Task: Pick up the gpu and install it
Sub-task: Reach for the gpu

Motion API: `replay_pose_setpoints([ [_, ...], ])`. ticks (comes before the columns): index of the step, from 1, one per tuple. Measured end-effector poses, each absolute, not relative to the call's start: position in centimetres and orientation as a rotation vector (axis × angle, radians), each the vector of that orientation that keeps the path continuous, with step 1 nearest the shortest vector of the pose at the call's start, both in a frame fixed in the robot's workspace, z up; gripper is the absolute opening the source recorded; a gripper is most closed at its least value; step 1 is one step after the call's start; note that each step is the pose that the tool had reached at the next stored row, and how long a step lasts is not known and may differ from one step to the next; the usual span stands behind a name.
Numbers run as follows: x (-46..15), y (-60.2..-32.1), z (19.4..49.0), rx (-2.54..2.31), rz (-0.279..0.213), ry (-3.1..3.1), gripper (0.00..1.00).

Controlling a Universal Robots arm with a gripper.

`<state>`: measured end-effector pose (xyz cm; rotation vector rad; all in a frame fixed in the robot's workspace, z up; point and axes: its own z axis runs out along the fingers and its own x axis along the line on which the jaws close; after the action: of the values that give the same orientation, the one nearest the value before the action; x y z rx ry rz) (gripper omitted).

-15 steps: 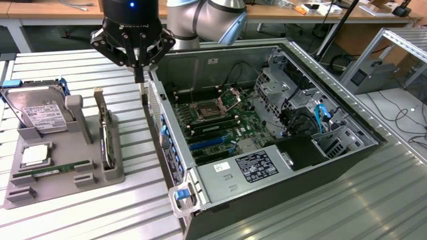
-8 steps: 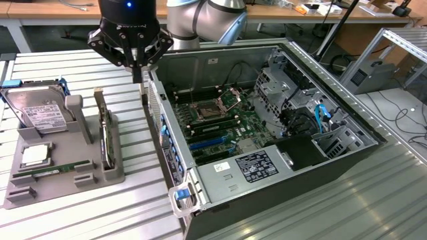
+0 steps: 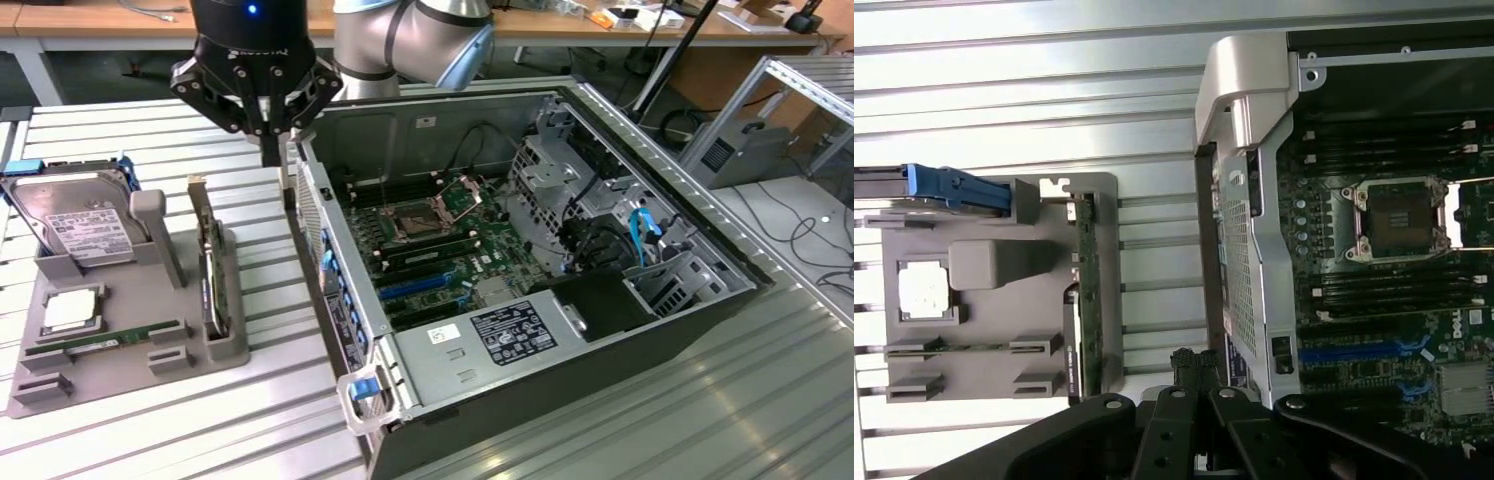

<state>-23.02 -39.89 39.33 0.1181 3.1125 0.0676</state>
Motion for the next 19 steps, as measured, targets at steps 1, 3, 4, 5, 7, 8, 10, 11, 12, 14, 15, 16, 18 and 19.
replay_pose_setpoints([
  [1,-23.1,-39.9,39.3,0.118,0.068,3.112,0.11],
  [3,-23.2,-39.9,39.3,0.118,0.068,3.113,0.11],
  [4,-23.2,-39.9,39.3,0.118,0.068,3.113,0.11],
  [5,-23.3,-39.9,39.3,0.118,0.068,3.113,0.11],
  [7,-23.4,-39.9,39.3,0.118,0.068,3.113,0.11],
  [8,-23.5,-39.9,39.3,0.118,0.068,3.112,0.11],
  [10,-23.6,-39.9,39.3,0.118,0.068,3.112,0.11],
  [11,-23.7,-39.9,39.3,0.118,0.068,3.112,0.11],
  [12,-23.7,-39.9,39.3,0.118,0.068,3.113,0.11],
  [14,-23.8,-39.9,39.3,0.118,0.068,3.112,0.11],
  [15,-23.9,-39.9,39.3,0.118,0.068,3.112,0.11],
  [16,-23.9,-39.9,39.3,0.118,0.068,3.113,0.11],
  [18,-24.0,-39.9,39.3,0.118,0.068,3.112,0.11],
  [19,-24.1,-39.9,39.3,0.118,0.068,3.112,0.11],
])
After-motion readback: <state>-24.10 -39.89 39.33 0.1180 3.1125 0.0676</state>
